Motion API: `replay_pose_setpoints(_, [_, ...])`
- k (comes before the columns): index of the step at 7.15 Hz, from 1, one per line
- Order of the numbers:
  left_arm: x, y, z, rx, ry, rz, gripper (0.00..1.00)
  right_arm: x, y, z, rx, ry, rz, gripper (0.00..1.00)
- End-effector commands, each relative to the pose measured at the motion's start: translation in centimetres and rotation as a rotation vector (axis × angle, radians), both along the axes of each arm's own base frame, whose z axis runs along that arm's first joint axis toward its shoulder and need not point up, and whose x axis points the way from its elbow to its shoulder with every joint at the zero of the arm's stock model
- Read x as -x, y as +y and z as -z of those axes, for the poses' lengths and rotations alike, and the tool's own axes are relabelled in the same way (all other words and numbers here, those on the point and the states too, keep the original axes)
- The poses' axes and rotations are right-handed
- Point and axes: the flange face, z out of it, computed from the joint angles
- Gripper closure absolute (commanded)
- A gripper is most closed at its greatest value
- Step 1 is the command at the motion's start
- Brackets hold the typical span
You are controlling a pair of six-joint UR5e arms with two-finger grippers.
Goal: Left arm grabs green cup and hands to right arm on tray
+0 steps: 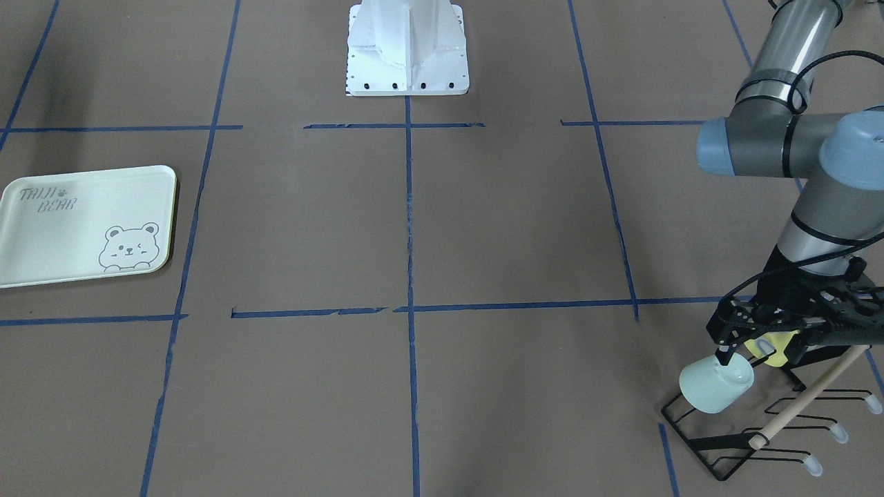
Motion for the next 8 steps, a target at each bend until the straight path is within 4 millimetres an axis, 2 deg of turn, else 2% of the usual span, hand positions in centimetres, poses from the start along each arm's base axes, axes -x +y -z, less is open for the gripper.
replay_pose_setpoints(1, [-2.8, -0.2, -1.4, -0.007, -0.024, 0.009, 0.00, 0.0, 0.0, 0.0, -0.001, 0.000, 0.001, 0.00])
replay_pose_setpoints(2, [-3.3, -0.3, -2.4, -0.009, -0.020, 0.006, 0.00, 0.0, 0.0, 0.0, -0.001, 0.000, 0.001, 0.00])
replay_pose_setpoints(5, [-3.7, -0.6, -3.0, -0.004, -0.025, 0.002, 0.00, 0.0, 0.0, 0.0, -0.001, 0.000, 0.001, 0.00])
replay_pose_setpoints(6, [-4.1, -0.4, -3.0, -0.002, -0.026, -0.004, 0.04, 0.1, 0.0, 0.0, -0.001, 0.000, 0.003, 0.00])
replay_pose_setpoints(8, [-4.2, -0.5, -2.9, -0.004, -0.025, -0.004, 0.22, 0.1, 0.0, 0.0, 0.000, 0.000, 0.001, 0.00])
